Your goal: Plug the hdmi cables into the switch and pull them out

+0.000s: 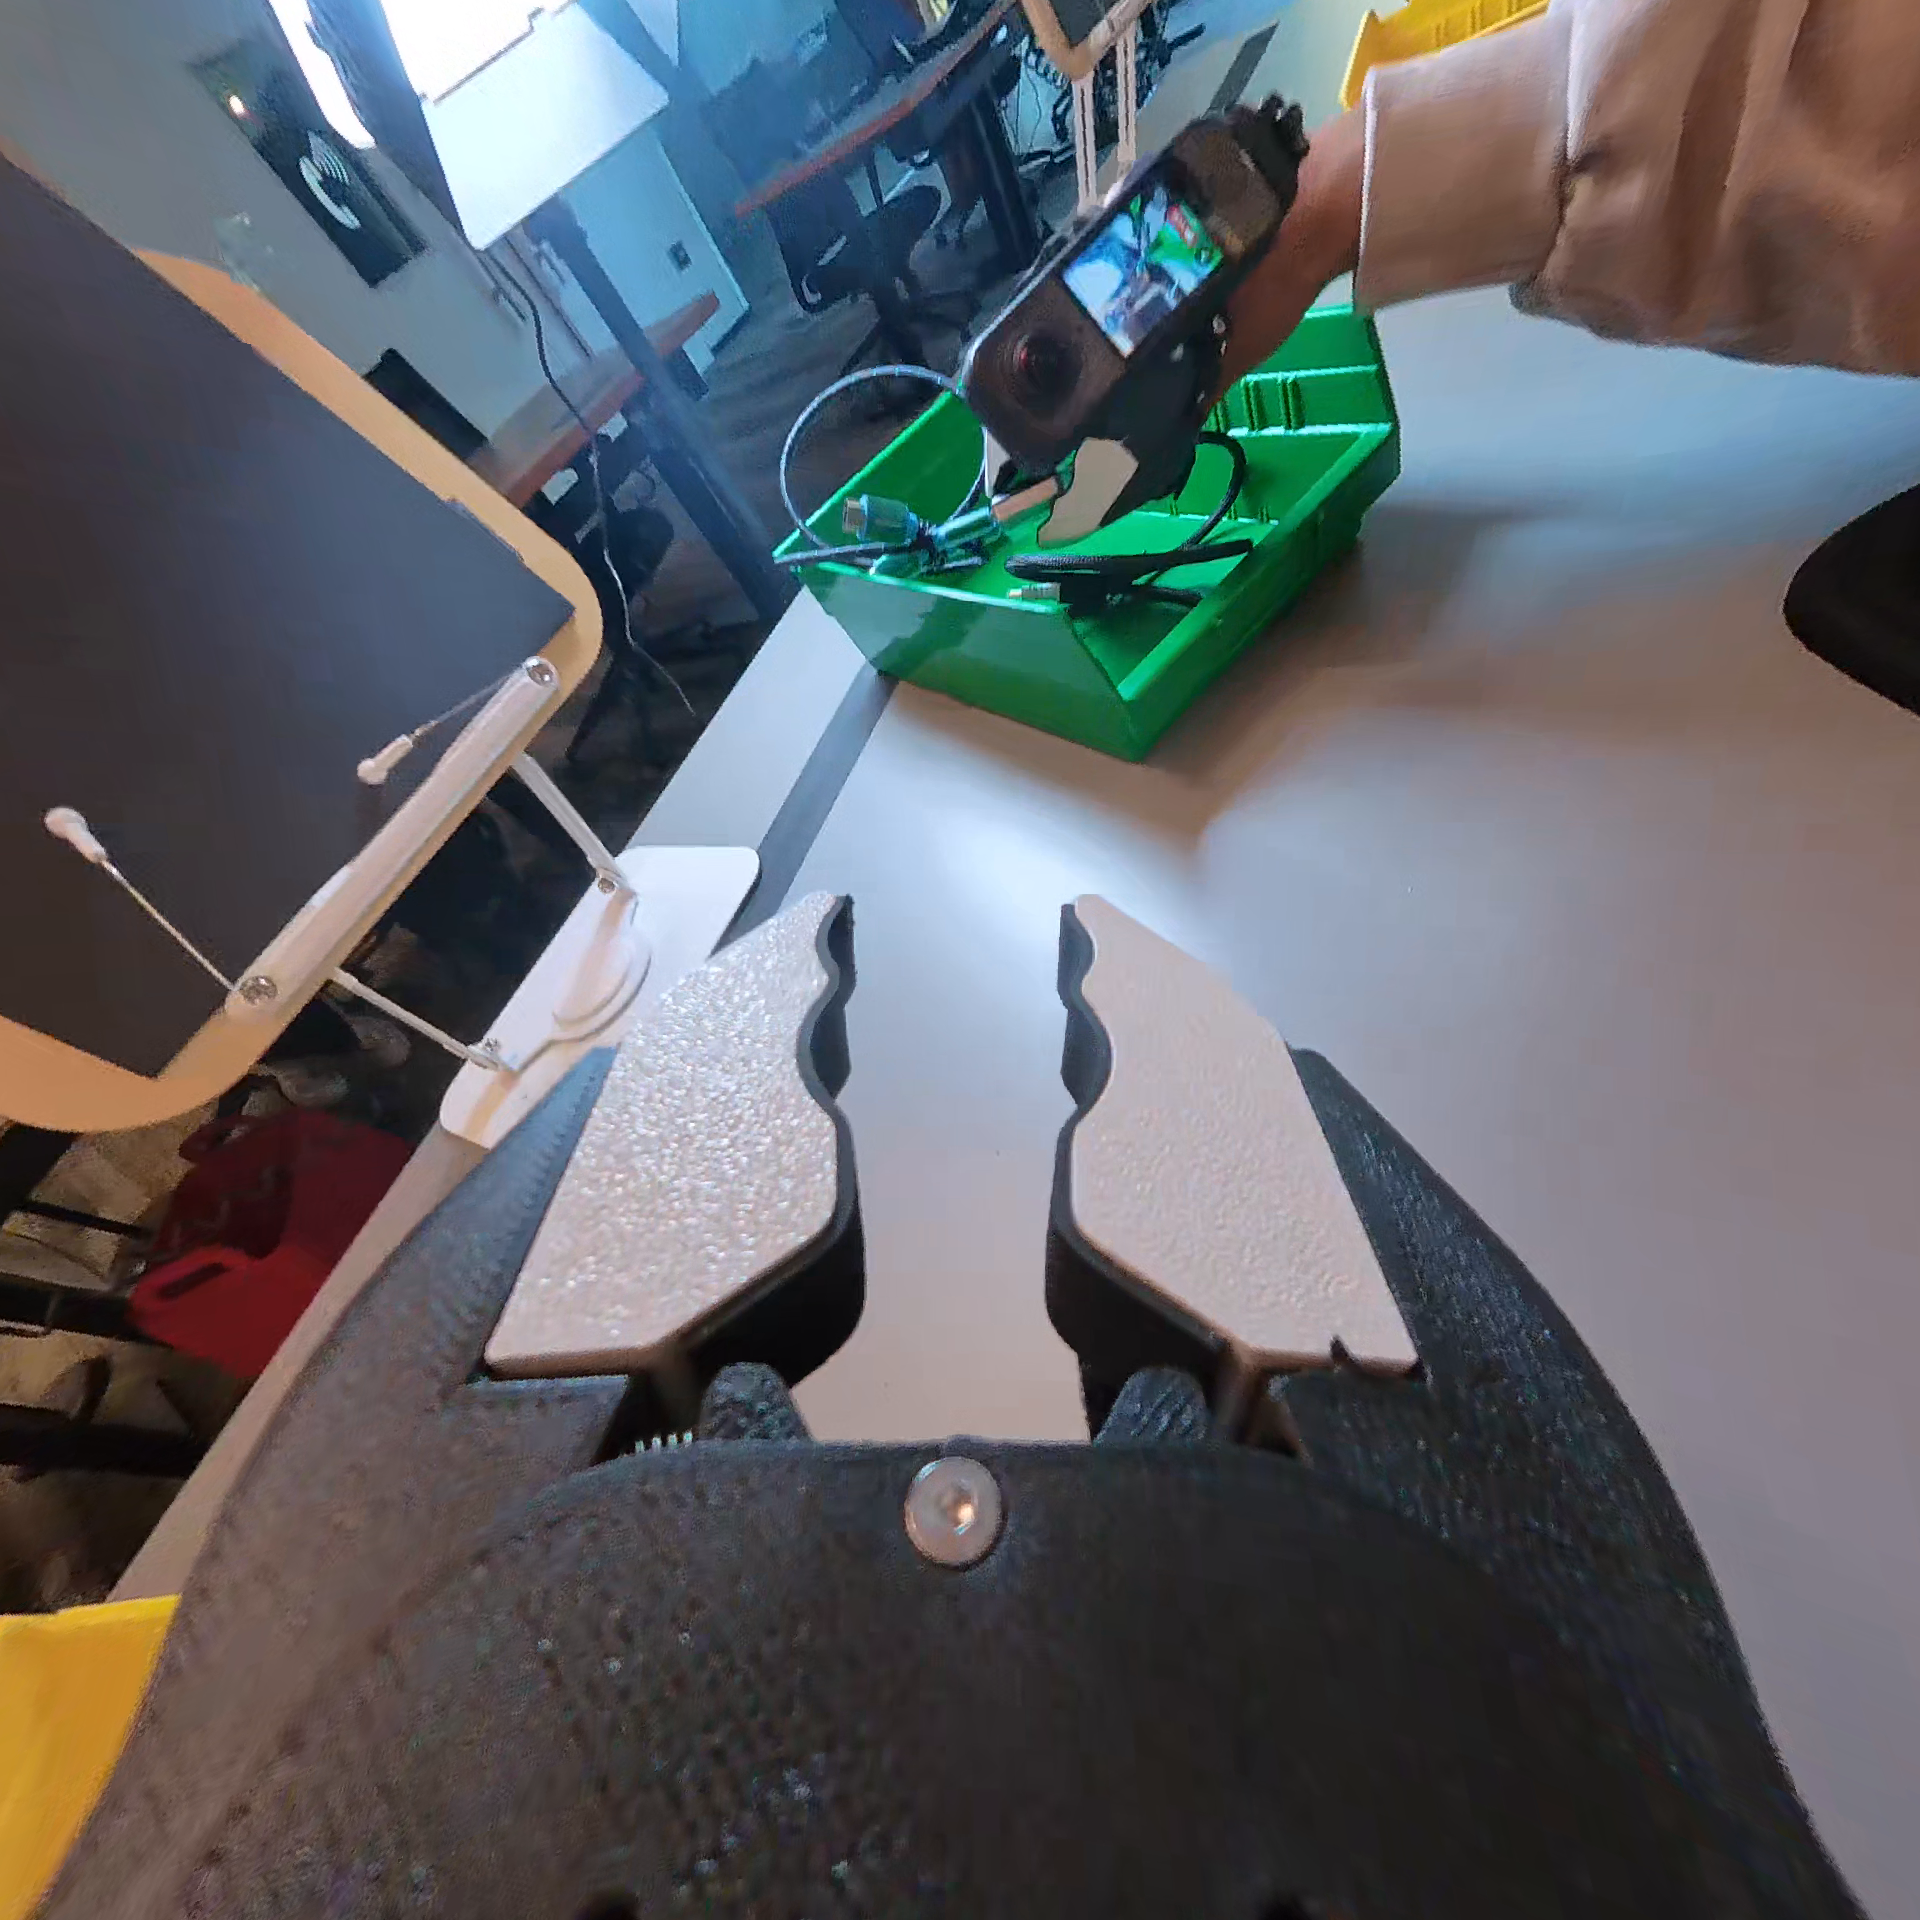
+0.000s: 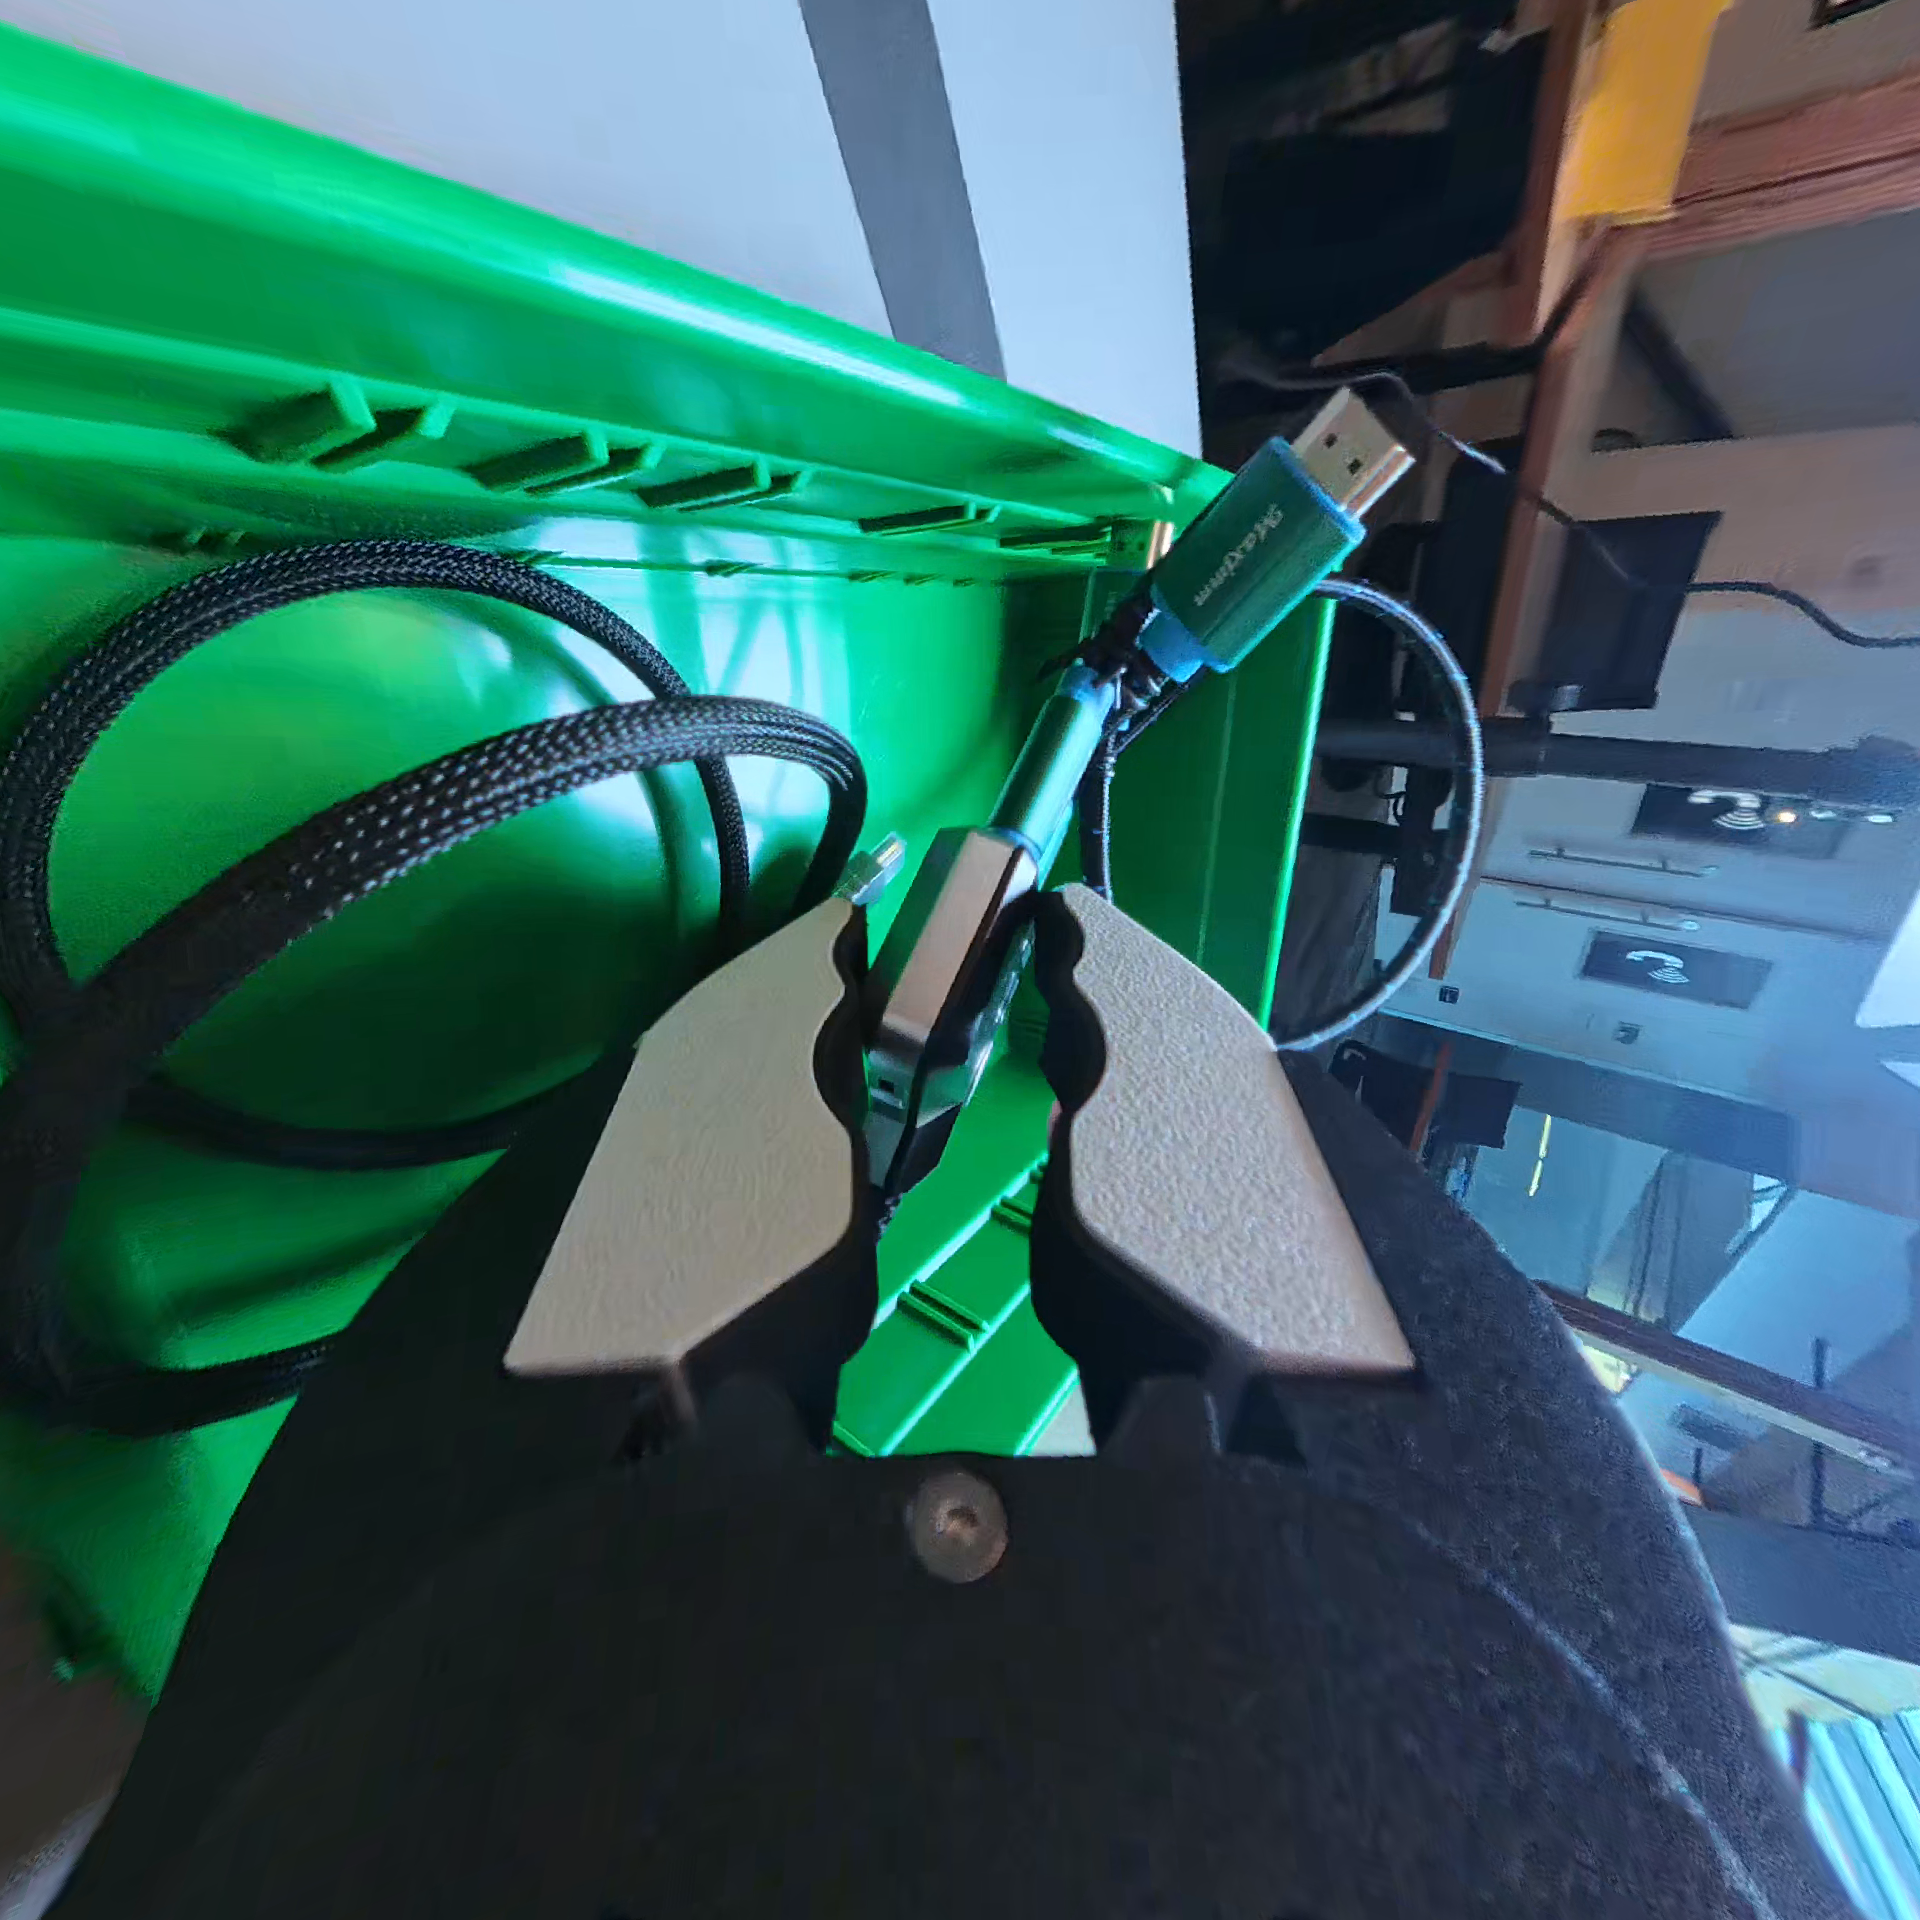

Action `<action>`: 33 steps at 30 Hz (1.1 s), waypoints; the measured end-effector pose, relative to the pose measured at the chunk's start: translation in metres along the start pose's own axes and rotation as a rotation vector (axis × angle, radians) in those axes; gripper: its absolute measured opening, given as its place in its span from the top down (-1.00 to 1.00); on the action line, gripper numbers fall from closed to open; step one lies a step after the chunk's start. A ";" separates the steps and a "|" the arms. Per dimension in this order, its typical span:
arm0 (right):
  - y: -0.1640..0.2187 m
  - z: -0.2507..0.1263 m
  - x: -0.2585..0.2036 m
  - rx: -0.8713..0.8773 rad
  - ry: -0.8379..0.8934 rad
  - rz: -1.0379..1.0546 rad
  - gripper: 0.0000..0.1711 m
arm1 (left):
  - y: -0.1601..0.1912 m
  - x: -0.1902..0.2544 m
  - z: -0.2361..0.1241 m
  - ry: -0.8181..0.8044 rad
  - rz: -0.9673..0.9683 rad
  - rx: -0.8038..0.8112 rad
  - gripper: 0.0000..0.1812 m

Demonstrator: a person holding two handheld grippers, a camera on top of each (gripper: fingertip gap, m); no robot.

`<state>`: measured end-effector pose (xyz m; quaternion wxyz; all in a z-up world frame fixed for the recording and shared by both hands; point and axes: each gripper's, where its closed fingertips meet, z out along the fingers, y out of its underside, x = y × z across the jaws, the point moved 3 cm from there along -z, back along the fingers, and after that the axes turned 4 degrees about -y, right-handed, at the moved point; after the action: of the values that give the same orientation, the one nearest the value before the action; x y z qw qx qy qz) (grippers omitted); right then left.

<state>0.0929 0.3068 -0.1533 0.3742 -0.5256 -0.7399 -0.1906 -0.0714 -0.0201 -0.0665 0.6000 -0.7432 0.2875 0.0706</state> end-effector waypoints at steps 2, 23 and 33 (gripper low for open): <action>-0.002 -0.006 0.002 0.032 -0.017 0.053 0.61 | 0.006 -0.006 -0.005 -0.003 -0.030 -0.003 0.56; -0.075 -0.143 -0.078 0.989 -0.320 0.807 0.82 | 0.028 -0.176 -0.102 -0.271 -0.380 -0.011 0.52; -0.080 -0.143 -0.094 1.034 -0.403 0.772 0.82 | 0.204 -0.248 -0.067 -0.263 -0.421 -0.815 0.55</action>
<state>0.0852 0.1207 -0.1223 0.4734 -0.5308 -0.5506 0.4371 -0.3969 -0.0209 -0.1102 0.2921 -0.9449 0.0011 0.1478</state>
